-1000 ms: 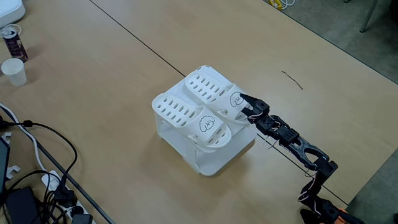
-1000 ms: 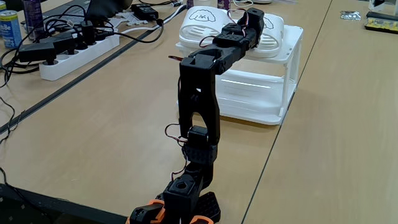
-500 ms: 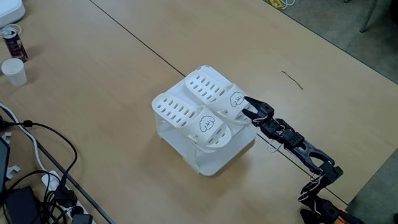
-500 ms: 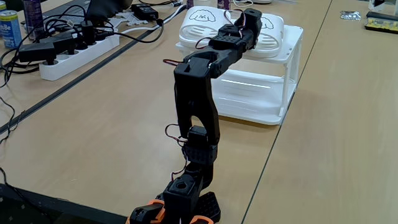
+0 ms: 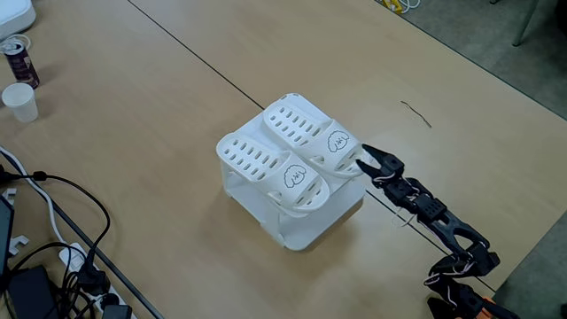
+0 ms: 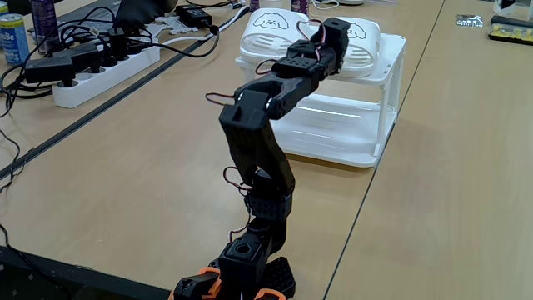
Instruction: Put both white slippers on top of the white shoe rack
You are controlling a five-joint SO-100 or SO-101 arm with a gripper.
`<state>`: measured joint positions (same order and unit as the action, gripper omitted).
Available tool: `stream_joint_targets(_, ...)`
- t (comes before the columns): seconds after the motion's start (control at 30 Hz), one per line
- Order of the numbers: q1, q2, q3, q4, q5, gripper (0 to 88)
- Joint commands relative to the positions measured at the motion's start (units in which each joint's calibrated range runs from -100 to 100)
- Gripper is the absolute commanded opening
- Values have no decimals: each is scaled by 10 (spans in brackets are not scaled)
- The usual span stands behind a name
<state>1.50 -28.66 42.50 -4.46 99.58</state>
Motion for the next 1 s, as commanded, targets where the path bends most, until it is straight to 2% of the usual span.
stream_joint_targets(0.0,32,-79,13,-4,4,232)
stream_joint_targets(0.37,43,-174,154,-4,4,232)
stream_joint_targets(0.63,6,-167,149,-4,4,232)
stream_joint_targets(0.97,5,-90,84,-5,4,232)
